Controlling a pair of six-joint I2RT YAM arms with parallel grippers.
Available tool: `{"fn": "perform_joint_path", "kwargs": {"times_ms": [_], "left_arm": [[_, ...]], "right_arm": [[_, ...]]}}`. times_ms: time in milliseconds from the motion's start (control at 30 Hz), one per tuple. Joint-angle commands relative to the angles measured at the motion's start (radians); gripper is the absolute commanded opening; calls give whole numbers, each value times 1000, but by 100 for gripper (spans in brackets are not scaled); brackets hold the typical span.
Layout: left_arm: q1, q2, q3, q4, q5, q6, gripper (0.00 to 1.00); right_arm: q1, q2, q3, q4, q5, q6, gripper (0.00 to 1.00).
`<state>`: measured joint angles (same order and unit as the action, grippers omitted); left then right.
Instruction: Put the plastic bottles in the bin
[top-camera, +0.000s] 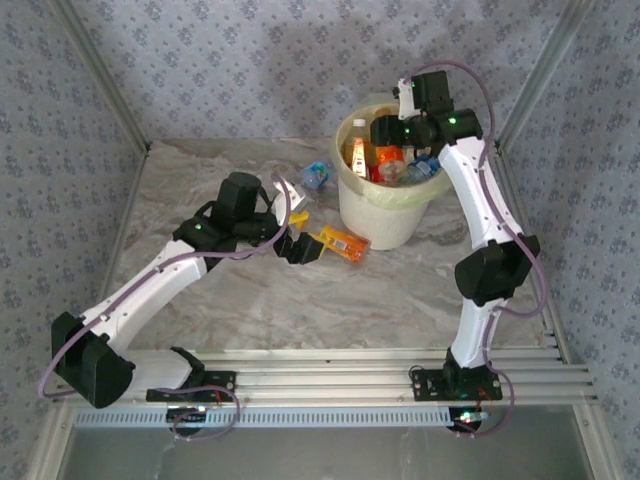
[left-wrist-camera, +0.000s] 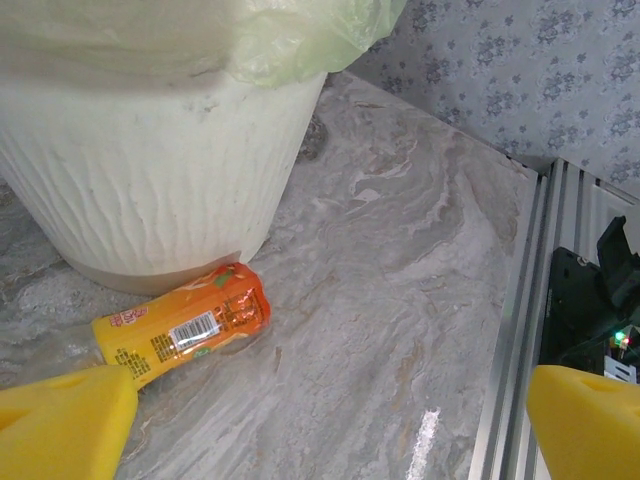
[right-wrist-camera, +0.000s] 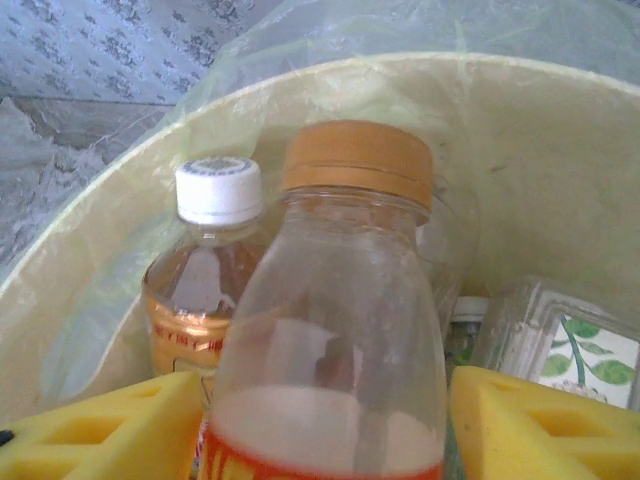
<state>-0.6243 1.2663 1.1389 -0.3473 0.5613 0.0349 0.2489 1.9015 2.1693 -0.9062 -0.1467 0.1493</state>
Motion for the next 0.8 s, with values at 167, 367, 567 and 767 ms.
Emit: {"fn": "perform_joint_path", "kwargs": {"times_ms": [167,367,567,767], "left_arm": [[-5,-14,-49,32,-43,-39,99],[-3,-8,-59,46,-80,-85,100],[1,36,-26,14,-148,-179,100],[12,55,-21,-16,-302,-410,100]], "right_arm": [[-9,-135,-55,-36,-2,26,79],[-4,-286,-214,38,-21,38,80],[3,-497,-458,144,-120,81,80],[44,-705,-656,176,-181,100,82]]}}
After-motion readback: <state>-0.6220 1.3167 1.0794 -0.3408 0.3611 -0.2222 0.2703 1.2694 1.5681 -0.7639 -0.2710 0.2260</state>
